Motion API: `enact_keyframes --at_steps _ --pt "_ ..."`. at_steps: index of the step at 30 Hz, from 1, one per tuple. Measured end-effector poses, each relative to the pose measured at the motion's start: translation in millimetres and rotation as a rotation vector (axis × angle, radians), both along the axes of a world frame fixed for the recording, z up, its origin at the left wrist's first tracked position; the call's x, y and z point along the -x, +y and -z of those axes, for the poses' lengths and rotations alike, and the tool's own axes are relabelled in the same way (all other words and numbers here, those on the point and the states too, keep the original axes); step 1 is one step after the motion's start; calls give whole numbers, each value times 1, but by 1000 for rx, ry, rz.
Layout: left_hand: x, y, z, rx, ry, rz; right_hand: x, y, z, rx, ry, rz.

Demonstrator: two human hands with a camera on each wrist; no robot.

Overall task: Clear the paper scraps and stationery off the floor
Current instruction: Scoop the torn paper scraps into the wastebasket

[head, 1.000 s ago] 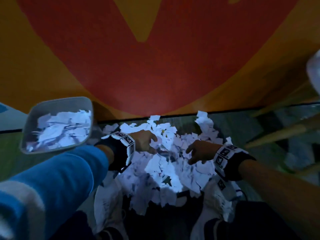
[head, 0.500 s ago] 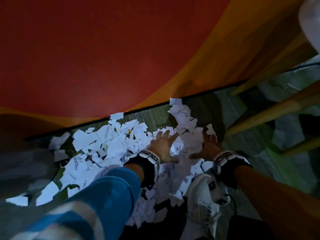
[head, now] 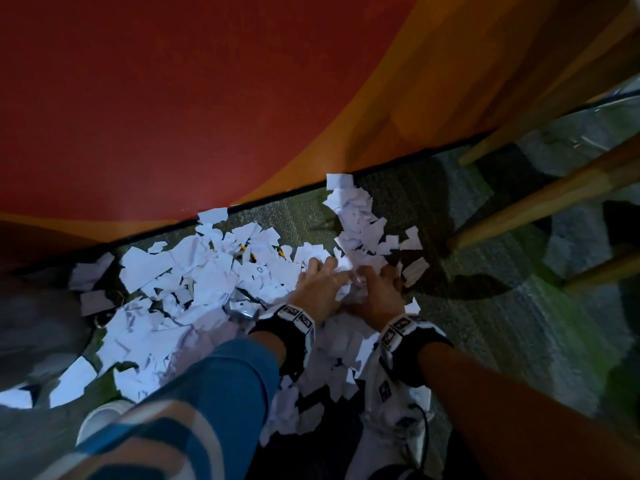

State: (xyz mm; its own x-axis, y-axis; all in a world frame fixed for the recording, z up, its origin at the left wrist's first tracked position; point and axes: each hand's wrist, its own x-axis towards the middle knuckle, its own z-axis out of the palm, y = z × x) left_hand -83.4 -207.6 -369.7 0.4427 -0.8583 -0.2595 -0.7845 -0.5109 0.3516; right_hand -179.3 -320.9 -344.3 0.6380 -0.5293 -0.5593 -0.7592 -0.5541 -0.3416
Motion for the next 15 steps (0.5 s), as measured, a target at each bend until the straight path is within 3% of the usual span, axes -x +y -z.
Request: enact_keyframes --at_steps 3,6,9,15 --pt "-11 4 -2 107 112 7 -3 -6 4 -21 -77 26" --pt "-25 11 -16 72 192 -53 -8 -15 3 -75 -80 59" --pt "-42 22 -48 128 234 -131 -11 -25 -15 -96 -137 112" --pt "-80 62 -145 248 221 -179 -33 -24 -91 -122 -255 126"
